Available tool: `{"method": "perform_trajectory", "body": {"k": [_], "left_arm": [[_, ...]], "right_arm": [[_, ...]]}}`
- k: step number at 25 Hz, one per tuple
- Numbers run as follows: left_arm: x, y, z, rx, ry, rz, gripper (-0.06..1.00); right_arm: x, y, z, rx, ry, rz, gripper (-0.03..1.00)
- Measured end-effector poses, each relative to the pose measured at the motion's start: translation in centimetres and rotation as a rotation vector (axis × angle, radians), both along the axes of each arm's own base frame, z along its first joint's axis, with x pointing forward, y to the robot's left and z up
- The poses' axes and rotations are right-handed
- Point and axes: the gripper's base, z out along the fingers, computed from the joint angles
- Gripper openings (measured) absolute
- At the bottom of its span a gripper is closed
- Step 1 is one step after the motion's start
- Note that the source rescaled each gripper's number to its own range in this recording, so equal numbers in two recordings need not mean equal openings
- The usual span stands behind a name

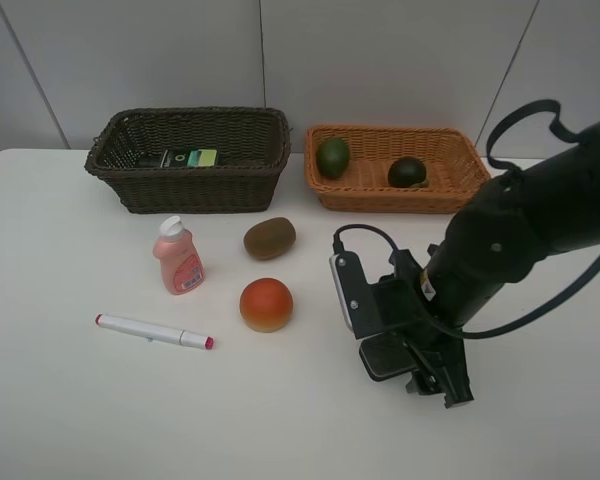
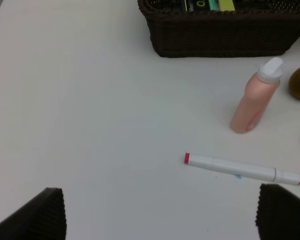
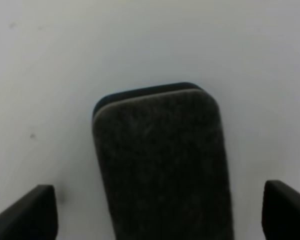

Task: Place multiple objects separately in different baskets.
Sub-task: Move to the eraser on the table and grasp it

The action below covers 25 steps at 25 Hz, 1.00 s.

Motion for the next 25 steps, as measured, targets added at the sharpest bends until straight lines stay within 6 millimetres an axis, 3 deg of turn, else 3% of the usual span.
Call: {"method": "perform_trajectory", "body": {"k": [4, 12, 20, 22, 23, 24, 25], "left_arm": [[0.00, 0.00, 0.00, 0.000, 0.000, 0.000, 1.00], [0.00, 0.00, 0.00, 0.000, 0.000, 0.000, 1.00], [0.00, 0.00, 0.00, 0.000, 0.000, 0.000, 1.00], [0.00, 0.00, 0.00, 0.000, 0.000, 0.000, 1.00], [0.00, 0.00, 0.00, 0.000, 0.000, 0.000, 1.00], [0.00, 0.00, 0.00, 0.000, 0.000, 0.000, 1.00], [0.00, 0.00, 0.00, 0.000, 0.000, 0.000, 1.00]], "right_arm": [[0.04, 0.06, -0.94, -0.012, 0.019, 0.001, 0.98], [0.13, 0.16, -0.92, -0.003, 0.010, 0.003, 0.98], [0.15, 0.18, -0.95, -0.001, 0.009, 0.003, 0.82], [0.16, 0.18, -0.97, -0.001, 0.009, 0.003, 0.70], [0.17, 0.20, -0.97, 0.001, 0.007, 0.003, 0.56], [0.17, 0.20, -1.00, 0.000, 0.008, 0.003, 0.33], [0.17, 0.20, -1.00, 0.000, 0.008, 0.003, 0.26]]}}
